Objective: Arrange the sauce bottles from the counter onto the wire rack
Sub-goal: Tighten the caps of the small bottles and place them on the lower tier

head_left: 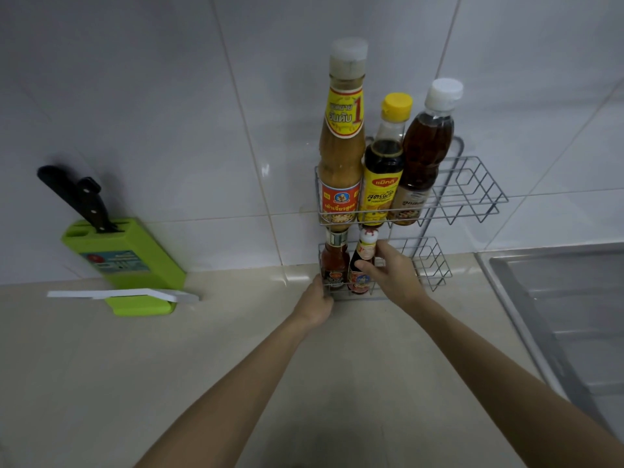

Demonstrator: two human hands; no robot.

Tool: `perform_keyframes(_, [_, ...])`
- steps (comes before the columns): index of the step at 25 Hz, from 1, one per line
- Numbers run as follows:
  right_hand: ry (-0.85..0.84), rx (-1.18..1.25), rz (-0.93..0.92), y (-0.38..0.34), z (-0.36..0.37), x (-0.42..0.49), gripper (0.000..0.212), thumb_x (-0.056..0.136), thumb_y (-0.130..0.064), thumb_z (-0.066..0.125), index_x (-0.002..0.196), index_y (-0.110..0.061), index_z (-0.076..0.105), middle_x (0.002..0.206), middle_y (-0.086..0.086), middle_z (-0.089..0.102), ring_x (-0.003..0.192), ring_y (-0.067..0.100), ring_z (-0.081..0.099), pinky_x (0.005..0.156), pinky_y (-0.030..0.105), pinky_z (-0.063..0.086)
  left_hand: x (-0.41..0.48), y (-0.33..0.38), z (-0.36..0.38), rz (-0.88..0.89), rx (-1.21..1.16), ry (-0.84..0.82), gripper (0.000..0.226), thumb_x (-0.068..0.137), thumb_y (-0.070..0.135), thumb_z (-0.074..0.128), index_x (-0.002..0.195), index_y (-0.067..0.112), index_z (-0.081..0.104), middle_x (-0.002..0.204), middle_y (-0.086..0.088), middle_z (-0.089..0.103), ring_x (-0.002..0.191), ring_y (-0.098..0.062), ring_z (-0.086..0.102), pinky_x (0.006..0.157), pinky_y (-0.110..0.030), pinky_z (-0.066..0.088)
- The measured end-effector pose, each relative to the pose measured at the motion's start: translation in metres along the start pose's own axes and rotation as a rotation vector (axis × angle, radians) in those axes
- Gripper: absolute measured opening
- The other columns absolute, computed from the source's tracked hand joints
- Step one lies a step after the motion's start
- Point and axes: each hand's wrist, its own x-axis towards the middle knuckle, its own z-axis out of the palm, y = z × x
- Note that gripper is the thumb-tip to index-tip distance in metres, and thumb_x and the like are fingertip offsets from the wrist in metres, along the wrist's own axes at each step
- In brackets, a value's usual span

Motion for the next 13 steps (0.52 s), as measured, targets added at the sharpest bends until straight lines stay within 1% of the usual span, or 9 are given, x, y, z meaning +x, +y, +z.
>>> perform_keyframes(2, [-0.018, 0.028, 0.003, 0.002, 0.000, -0.002, 0.038, 0.087, -0.027, 0.066, 0.120, -0.011, 0.056, 0.114, 0.007, 0.067, 0.106, 0.020, 0.062, 0.084, 0.038, 0.055, 0.000, 0.000, 0.001, 0.005, -0.001, 0.007, 0.060, 0.092, -0.002, 0.037, 0.148, 0.016, 0.026, 0.151, -0.008, 0.040, 0.139, -0.026, 0.038, 0.116, -0.037, 0.031])
perform_keyframes(4, [-0.034, 0.063, 0.019, 0.003, 0.000, -0.003, 0.043, 0.088, -0.027, 0.066, 0.127, -0.012, 0.053, 0.121, 0.006, 0.065, 0.113, 0.019, 0.060, 0.088, 0.036, 0.052, 0.000, 0.000, 0.001, 0.005, -0.006, 0.007, 0.058, 0.093, -0.001, 0.037, 0.148, 0.016, 0.026, 0.152, -0.008, 0.040, 0.139, -0.026, 0.038, 0.116, -0.036, 0.031])
perform_keyframes(6, [-0.051, 0.092, 0.039, 0.006, -0.001, -0.003, 0.047, 0.089, -0.026, 0.065, 0.130, -0.011, 0.050, 0.125, 0.007, 0.063, 0.116, 0.019, 0.058, 0.092, 0.040, 0.052, 0.000, -0.001, 0.001, -0.003, -0.004, 0.002, 0.057, 0.095, 0.001, 0.037, 0.148, 0.016, 0.025, 0.152, -0.008, 0.039, 0.139, -0.026, 0.037, 0.114, -0.035, 0.030])
perform_keyframes(7, [-0.058, 0.099, 0.049, 0.007, -0.002, -0.004, 0.048, 0.089, -0.026, 0.065, 0.131, -0.011, 0.049, 0.127, 0.008, 0.062, 0.117, 0.019, 0.057, 0.093, 0.044, 0.052, 0.001, -0.001, 0.000, -0.006, -0.003, 0.000, 0.057, 0.095, 0.002, 0.037, 0.148, 0.015, 0.024, 0.152, -0.008, 0.038, 0.139, -0.026, 0.037, 0.114, -0.035, 0.030])
perform_keyframes(9, [-0.063, 0.092, 0.065, 0.009, -0.004, -0.006, 0.050, 0.089, -0.026, 0.064, 0.133, -0.010, 0.047, 0.130, 0.008, 0.059, 0.120, 0.021, 0.055, 0.095, 0.046, 0.052, 0.002, -0.003, 0.000, -0.012, 0.000, -0.011, 0.057, 0.095, 0.002, 0.037, 0.149, 0.015, 0.023, 0.153, -0.008, 0.037, 0.140, -0.026, 0.036, 0.113, -0.034, 0.030])
perform_keyframes(13, [-0.059, 0.038, 0.093, 0.012, -0.006, -0.012, 0.051, 0.091, -0.027, 0.062, 0.135, -0.007, 0.046, 0.134, 0.012, 0.056, 0.121, 0.025, 0.054, 0.096, 0.043, 0.051, 0.002, -0.003, -0.001, -0.044, -0.002, -0.023, 0.056, 0.096, 0.006, 0.038, 0.149, 0.016, 0.024, 0.152, -0.008, 0.038, 0.139, -0.027, 0.037, 0.112, -0.035, 0.032])
